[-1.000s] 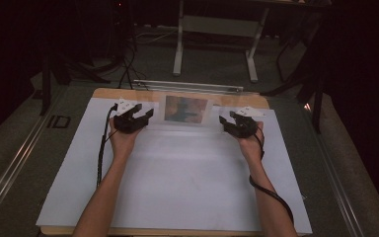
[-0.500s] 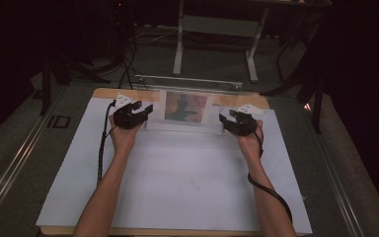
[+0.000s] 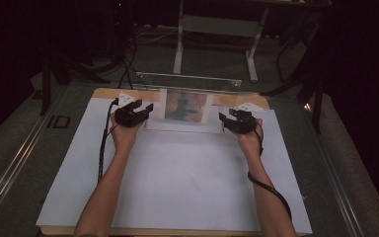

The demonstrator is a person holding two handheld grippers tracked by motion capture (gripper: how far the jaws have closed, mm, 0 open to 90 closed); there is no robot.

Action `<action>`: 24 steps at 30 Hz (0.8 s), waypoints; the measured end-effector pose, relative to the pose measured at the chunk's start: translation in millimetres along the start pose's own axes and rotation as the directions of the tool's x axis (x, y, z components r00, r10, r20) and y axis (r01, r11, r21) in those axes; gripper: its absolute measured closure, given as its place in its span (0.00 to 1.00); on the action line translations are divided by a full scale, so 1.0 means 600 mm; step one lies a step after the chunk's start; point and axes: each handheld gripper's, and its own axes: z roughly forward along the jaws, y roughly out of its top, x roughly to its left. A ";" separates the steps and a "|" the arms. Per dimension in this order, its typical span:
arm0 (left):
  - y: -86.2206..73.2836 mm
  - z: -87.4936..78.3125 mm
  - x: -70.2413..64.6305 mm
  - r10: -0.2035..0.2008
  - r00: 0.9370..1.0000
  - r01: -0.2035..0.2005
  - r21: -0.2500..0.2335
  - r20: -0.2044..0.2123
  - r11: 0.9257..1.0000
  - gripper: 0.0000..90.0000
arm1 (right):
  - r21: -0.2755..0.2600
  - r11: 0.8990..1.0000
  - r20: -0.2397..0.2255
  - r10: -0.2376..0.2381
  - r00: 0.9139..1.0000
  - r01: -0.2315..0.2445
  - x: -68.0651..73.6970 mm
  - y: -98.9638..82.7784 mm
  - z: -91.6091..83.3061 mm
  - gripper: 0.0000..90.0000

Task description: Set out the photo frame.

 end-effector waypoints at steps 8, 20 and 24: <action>-0.006 0.008 0.003 -0.004 1.000 0.004 0.011 0.012 1.000 0.44 | -0.002 1.000 0.005 0.005 1.000 -0.005 0.000 0.000 0.001 0.52; -0.017 0.020 0.008 -0.032 0.998 0.030 0.033 0.045 0.999 0.39 | 0.003 1.000 0.010 0.010 1.000 -0.010 -0.003 -0.007 -0.001 0.55; -0.016 0.021 0.008 -0.040 0.998 0.038 0.038 0.048 0.999 0.39 | 0.026 1.000 0.005 0.009 1.000 -0.009 -0.004 -0.011 0.005 0.55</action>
